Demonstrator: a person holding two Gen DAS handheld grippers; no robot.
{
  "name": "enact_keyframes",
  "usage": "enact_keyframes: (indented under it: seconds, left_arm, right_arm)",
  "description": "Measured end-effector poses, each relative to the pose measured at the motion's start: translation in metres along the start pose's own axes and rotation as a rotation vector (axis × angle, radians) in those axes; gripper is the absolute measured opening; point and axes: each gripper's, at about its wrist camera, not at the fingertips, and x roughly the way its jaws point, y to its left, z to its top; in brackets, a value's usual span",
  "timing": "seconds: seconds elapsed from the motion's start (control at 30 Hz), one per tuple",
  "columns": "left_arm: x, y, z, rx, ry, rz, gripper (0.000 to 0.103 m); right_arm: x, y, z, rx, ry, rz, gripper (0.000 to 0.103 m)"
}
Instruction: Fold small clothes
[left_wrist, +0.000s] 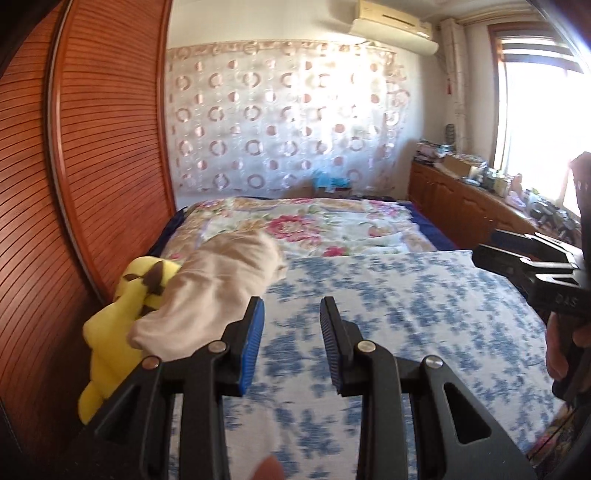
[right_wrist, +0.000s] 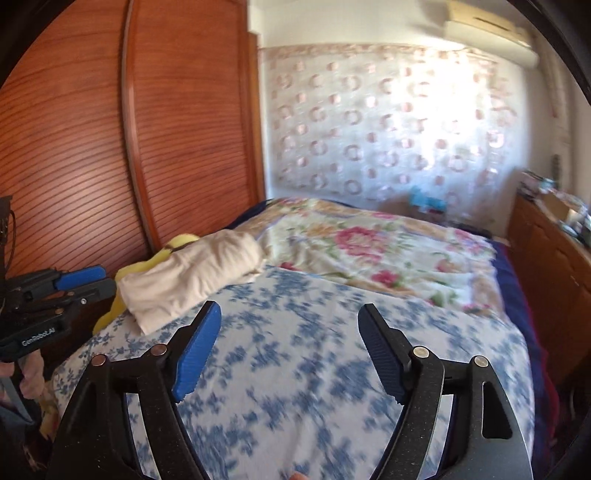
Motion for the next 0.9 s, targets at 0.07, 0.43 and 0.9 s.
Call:
enact_keyframes:
  seconds: [0.07,0.43,0.9]
  left_arm:
    - [-0.005,-0.013,0.002,0.011,-0.014,-0.014,0.03]
    - [-0.033,-0.055,0.014,0.037,-0.067,-0.05,0.031]
    - [-0.047,-0.055,0.013,0.023,-0.075,-0.033,0.031]
  right_arm:
    - [-0.021,-0.011,-0.006,0.028,-0.018,-0.041,0.079]
    - [-0.111,-0.051,-0.023,0.102,-0.116,-0.227,0.079]
    - [-0.137,-0.053,-0.028,0.127,-0.143,-0.281,0.079]
